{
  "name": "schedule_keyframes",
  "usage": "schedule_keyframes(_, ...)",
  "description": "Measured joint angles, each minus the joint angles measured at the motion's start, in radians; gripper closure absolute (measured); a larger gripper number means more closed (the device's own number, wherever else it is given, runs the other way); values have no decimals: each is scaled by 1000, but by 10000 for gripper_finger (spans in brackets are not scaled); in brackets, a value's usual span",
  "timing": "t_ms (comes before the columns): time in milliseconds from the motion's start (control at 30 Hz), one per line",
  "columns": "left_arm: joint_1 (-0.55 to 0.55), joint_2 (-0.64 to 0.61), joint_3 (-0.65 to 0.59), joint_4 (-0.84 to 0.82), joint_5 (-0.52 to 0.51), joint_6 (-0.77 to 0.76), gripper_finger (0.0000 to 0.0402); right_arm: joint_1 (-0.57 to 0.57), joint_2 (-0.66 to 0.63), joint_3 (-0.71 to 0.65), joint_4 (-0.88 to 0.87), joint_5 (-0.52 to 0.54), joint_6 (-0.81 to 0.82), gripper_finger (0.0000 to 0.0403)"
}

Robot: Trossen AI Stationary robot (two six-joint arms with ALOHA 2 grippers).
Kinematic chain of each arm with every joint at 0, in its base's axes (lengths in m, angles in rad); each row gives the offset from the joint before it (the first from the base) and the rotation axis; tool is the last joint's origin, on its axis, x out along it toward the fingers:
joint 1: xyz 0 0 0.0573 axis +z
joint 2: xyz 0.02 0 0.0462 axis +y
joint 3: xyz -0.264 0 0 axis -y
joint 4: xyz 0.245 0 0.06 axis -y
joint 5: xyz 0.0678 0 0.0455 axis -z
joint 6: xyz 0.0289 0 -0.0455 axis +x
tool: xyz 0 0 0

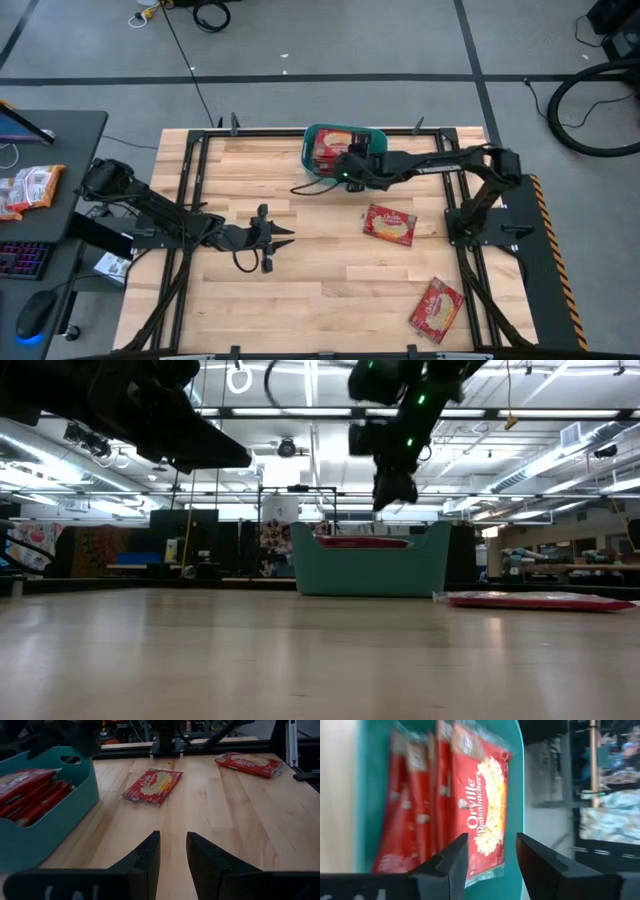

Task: Sort popcorn bags into baskets
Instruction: Put the top red popcorn bag into the blue bin

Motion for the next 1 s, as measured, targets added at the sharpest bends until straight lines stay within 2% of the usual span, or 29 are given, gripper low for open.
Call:
schedule_keyframes(167,0,0,0,-16,0,0,301,88,-88,0,-120,-125,170,236)
schedule_keyframes(333,0,0,0,-15,0,-1,301,194,-122,0,-250,-171,373,236)
schedule_keyframes(500,0,0,0,-15,0,-18,301,323,-87,0,-324,-190,516,236)
schedule_keyframes(633,-1,0,0,-15,3,-19,301,416,-70,-44,-297,-138,582,237)
schedule_keyframes(767,-7,0,0,-15,3,-19,301,480,-69,-126,-275,-142,670,237)
schedule_keyframes(1000,-10,0,0,-15,3,-18,301,543,-68,-256,-270,-251,798,226)
